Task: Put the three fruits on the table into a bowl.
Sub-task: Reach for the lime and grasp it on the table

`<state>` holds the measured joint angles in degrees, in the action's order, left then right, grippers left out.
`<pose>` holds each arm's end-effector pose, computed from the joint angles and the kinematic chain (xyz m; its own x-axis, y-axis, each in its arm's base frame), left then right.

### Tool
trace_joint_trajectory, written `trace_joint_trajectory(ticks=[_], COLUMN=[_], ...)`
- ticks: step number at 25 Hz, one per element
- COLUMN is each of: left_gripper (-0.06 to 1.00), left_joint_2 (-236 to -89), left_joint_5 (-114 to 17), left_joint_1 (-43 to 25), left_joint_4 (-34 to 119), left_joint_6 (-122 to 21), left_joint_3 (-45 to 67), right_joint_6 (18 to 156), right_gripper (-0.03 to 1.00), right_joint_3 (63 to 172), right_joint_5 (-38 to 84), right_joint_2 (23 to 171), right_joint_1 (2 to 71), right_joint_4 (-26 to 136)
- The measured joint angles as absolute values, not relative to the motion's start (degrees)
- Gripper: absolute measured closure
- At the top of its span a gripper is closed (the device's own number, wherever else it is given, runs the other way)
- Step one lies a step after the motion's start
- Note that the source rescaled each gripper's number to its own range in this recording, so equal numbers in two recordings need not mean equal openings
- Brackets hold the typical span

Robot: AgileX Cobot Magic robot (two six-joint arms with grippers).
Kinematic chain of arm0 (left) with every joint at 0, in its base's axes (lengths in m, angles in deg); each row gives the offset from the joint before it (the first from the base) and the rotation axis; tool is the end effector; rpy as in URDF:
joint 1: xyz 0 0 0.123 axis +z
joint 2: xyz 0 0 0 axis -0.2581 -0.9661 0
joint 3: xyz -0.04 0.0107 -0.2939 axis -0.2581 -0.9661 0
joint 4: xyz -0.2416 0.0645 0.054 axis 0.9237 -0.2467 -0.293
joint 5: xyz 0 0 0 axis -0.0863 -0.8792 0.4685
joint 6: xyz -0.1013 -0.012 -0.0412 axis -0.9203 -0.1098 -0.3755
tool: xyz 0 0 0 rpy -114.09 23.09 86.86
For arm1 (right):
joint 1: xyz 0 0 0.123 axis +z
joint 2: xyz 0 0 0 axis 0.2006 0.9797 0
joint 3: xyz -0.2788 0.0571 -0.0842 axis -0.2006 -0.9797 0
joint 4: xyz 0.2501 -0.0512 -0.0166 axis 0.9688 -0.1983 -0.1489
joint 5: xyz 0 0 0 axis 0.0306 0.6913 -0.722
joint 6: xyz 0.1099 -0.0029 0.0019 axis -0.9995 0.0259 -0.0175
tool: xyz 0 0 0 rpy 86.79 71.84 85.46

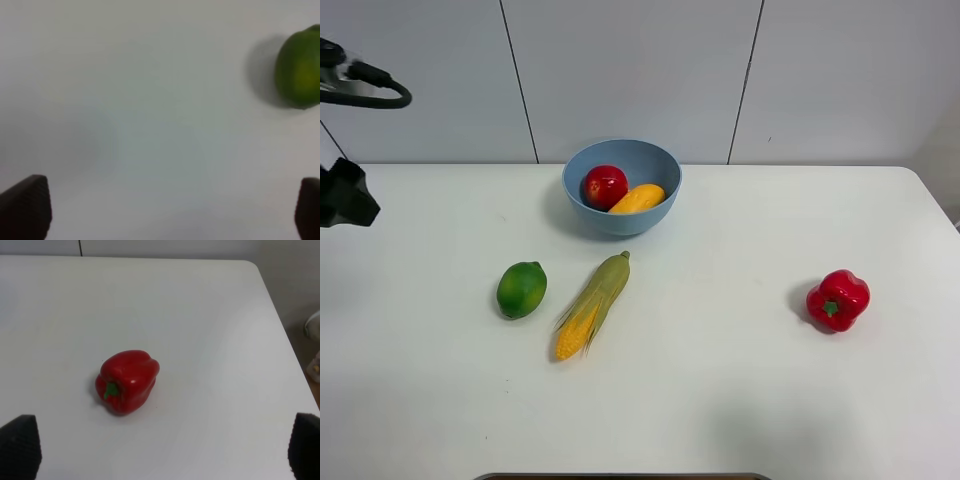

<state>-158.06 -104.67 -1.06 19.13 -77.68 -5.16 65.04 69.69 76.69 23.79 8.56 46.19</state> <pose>0.2332 -0.0494 0.3374 -0.7722 0.4373 -0.4608 0.3690 0.8992 0.2350 -0.0056 -0.0009 0.2852 -0.4306 0.0051 -0.9025 0.0549 0.9983 -0.0205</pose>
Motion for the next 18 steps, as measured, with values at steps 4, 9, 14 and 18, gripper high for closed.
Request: trace_joint_trajectory(ticks=[4, 9, 14, 18], left_gripper=[-0.06, -0.06, -0.06, -0.06], left_joint_2=[-162.69, -167.37, -171.85, -175.62], left_joint_5=[-103.53, -101.45, -98.24, -96.11], left_joint_1=[-1.52, -2.43, -5.96, -6.82], left_joint_4=[20.25, 23.56, 25.03, 25.03], left_joint_6=[-77.68, -77.74, -77.74, -78.28], left_joint_3=[-4.62, -4.62, -4.62, -4.62], right_joint_6=[65.04, 65.04, 65.04, 65.04], right_gripper=[-0.03, -0.03, -0.03, -0.03], right_joint_3=[69.69, 69.69, 69.69, 69.69], right_joint_5=[76.69, 76.69, 76.69, 76.69], right_joint_2=[23.79, 23.79, 23.79, 23.79], right_joint_1=[8.56, 8.56, 8.56, 8.56], right_joint_4=[46.19, 46.19, 46.19, 46.19])
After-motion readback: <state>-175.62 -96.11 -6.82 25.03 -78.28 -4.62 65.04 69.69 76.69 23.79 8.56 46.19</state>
